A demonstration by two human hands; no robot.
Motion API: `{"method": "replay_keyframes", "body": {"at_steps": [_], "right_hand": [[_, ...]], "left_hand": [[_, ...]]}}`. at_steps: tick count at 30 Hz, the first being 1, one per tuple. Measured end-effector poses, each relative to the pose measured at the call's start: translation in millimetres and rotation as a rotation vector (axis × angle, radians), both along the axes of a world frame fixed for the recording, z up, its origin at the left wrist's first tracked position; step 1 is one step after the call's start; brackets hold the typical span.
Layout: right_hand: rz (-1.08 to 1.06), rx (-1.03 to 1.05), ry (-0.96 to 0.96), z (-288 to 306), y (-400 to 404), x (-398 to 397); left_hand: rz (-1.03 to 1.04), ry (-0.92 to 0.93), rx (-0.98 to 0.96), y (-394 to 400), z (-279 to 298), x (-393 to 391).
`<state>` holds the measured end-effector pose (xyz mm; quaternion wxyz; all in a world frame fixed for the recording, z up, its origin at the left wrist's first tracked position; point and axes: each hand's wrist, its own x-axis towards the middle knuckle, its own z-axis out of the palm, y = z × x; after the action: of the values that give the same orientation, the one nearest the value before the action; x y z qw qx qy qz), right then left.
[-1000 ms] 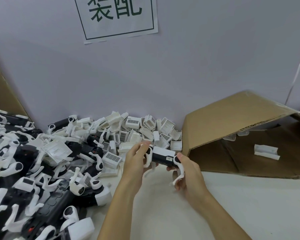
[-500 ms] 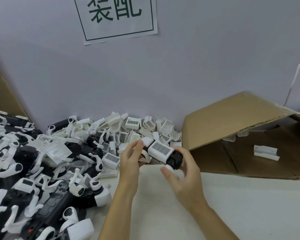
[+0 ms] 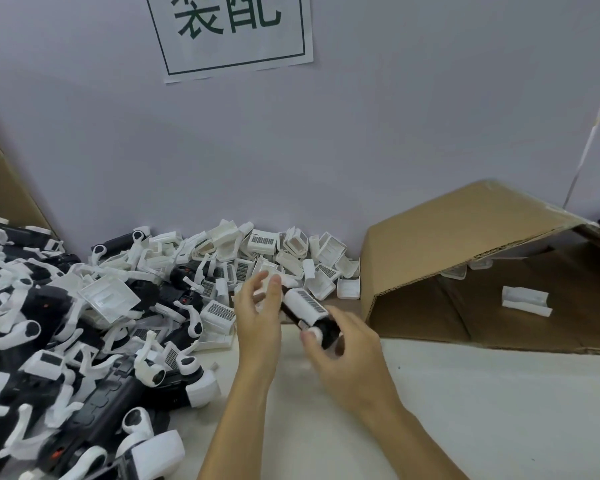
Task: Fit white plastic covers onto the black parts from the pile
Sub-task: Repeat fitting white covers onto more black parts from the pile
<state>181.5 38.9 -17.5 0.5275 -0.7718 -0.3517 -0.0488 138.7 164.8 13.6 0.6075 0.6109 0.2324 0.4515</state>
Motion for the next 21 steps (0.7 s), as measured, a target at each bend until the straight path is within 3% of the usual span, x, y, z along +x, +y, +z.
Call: {"method": "replay_keyframes", "body": {"at_steps": [2, 5, 9, 13, 15, 21], "right_hand": [[-0.027, 0.133, 0.197, 6.6, -2.3, 3.8], [0.003, 0.18, 0.509, 17.2, -6.8, 5.7], [0.058, 0.292, 1.113, 30.3, -2.6, 5.8], [0.137, 0.309, 1.243, 37.1, 8.8, -7.6], [0.182, 0.433, 1.276, 60.4, 17.0, -7.3], [0.434, 1.324, 1.139, 171.9, -13.5, 47.2]], "left_hand": [[0.052, 0.02, 0.078, -0.9, -3.7, 0.1], [0.129, -0.049, 0.042, -5.2, -6.5, -0.5], [0.243, -0.126, -0.035, -5.3, -8.8, -2.2], [0.425, -0.069, -0.038, -7.2, -16.7, -2.1], [0.486, -0.069, -0.036, -8.6, -18.9, -3.6], [0.488, 0.014, -0.096, -4.7, -23.8, -2.3]]}}
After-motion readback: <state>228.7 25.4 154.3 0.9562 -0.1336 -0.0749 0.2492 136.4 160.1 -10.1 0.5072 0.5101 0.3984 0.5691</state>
